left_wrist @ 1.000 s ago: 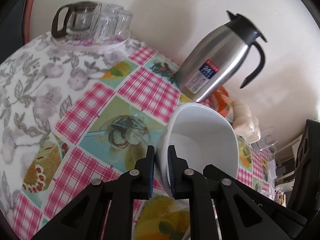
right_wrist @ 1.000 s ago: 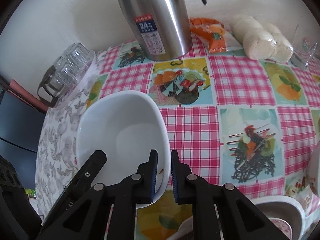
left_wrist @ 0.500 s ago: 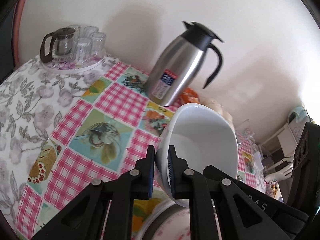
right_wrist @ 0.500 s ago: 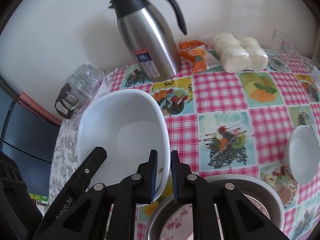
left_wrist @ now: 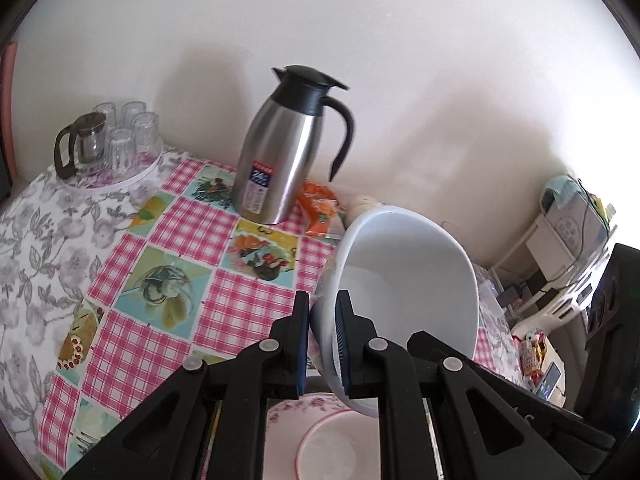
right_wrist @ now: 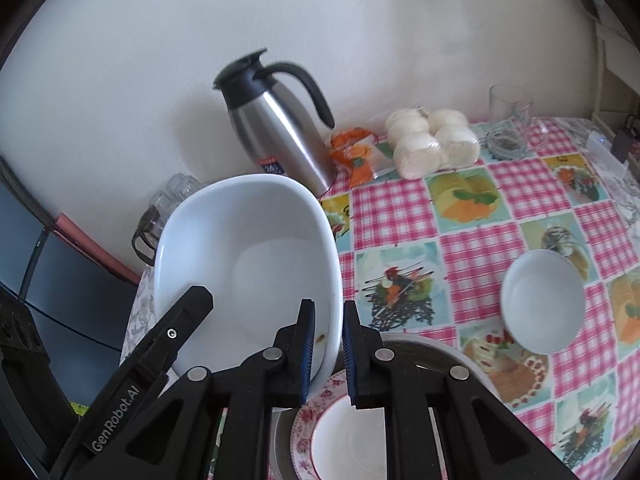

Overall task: Organize plates and bowls
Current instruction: 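Lift the white square bowl with both tools and carry it over the tray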

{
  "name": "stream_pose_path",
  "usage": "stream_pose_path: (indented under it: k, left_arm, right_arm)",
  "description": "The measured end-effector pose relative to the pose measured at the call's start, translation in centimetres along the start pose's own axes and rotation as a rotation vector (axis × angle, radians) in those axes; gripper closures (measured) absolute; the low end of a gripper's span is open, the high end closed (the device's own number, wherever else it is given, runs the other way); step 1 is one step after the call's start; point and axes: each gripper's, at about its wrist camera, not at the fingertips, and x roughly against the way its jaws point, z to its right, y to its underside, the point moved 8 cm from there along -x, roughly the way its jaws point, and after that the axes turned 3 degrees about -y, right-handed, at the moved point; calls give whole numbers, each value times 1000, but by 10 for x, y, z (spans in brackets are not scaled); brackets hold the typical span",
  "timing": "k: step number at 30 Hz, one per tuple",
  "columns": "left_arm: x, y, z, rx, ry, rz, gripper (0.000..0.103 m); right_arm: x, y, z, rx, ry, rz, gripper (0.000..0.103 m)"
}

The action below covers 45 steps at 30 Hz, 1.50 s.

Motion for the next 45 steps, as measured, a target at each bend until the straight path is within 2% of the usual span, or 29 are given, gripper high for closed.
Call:
stream_pose_path:
  k: [5,19,27,31,45]
  left_arm:
    - [13,4,22,-29,33,4,90]
    - [34,28,65,-134,30,8,90]
    - [36,43,66,-141,22,-13,90]
    - [38,46,64,-138,18,-20,90]
    - [38,67,51,-124,-20,-55,90]
  right_arm:
    - [24,3,17,-19,-18,38,88]
    - [65,31,58,-101,-59,100,88]
    - [73,46,68,-104,-47,134,88]
    - [71,52,70,-119,-76,127,88]
    - [62,74,73,-119,-97,82,88]
